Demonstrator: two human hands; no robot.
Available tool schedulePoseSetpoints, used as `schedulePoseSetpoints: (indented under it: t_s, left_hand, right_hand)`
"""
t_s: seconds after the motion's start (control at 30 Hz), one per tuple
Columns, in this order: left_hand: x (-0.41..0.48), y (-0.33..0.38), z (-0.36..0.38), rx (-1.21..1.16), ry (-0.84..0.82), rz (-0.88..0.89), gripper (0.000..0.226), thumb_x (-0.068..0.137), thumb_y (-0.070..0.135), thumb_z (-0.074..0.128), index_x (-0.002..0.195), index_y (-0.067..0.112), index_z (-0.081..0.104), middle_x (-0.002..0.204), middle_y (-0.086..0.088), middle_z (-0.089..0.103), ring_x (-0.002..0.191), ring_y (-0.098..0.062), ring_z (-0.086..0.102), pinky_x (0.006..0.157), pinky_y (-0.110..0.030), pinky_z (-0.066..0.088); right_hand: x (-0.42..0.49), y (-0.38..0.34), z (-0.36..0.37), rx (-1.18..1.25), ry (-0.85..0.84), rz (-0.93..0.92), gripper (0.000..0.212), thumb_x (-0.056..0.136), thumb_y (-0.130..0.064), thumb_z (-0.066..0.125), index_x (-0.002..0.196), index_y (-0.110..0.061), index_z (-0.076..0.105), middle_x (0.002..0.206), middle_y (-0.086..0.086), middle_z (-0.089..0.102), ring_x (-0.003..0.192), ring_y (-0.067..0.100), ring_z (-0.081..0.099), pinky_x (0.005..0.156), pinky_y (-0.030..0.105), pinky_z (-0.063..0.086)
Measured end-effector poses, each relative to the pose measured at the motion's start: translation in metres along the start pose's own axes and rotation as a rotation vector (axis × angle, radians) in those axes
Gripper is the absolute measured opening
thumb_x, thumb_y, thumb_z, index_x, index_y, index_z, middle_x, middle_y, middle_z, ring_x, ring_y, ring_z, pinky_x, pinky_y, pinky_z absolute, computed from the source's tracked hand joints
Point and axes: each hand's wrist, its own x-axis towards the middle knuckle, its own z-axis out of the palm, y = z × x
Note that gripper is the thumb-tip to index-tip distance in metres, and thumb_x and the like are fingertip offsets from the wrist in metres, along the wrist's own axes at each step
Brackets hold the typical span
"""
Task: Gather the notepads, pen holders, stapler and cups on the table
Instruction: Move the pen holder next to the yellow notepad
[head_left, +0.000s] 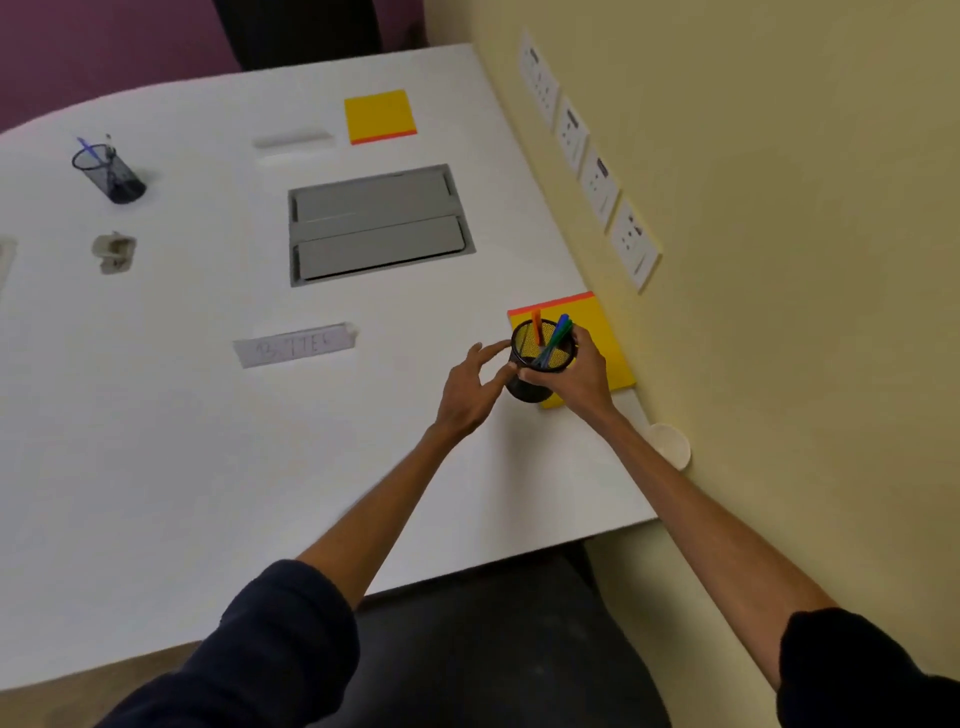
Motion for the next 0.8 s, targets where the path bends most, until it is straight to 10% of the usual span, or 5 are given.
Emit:
schedulePoseSetpoints:
  t_s: [0.17, 0.4, 0.8]
  left_hand:
    - [0.022, -0.020, 0.021, 0.246, 0.142, -0.093, 0.043, 0.098, 0.038, 0.050, 0.140, 0.030, 0.048, 0.148, 0.003, 0.047, 0.147, -0.019, 0.025, 0.110, -0.043, 0.034]
    - [0.048, -0.062, 0.057, 0.570, 0.138, -0.247, 0.063, 0.099, 0.046, 0.040, 0.154, 0.023, 0.022, 0.161, -0.010, 0.020, 0.151, -0.024, 0.010, 0.117, -0.054, 0.018]
    - [0.080, -0.121, 0.079, 0.851, 0.115, -0.194, 0.081, 0.097, 0.066, 0.019, 0.157, 0.015, -0.001, 0.165, -0.003, -0.006, 0.151, -0.018, -0.013, 0.120, -0.055, -0.003]
  right_hand:
    - [0.045, 0.027, 0.003, -0.089, -0.059, -0.072, 0.096, 0.055, -0.035, 0.094, 0.134, -0.012, 0.046, 0.129, 0.001, 0.058, 0.120, 0.016, 0.053, 0.095, 0.025, 0.050]
    - [0.100, 0.039, 0.006, -0.017, -0.039, -0.119, 0.097, 0.059, -0.030, 0.093, 0.139, -0.010, 0.042, 0.133, 0.001, 0.053, 0.118, 0.008, 0.047, 0.081, -0.006, 0.036]
    - [0.239, 0.032, 0.030, -0.039, 0.082, -0.246, 0.094, 0.065, -0.021, 0.090, 0.141, -0.002, 0.038, 0.137, 0.011, 0.049, 0.118, 0.008, 0.040, 0.076, -0.012, 0.028]
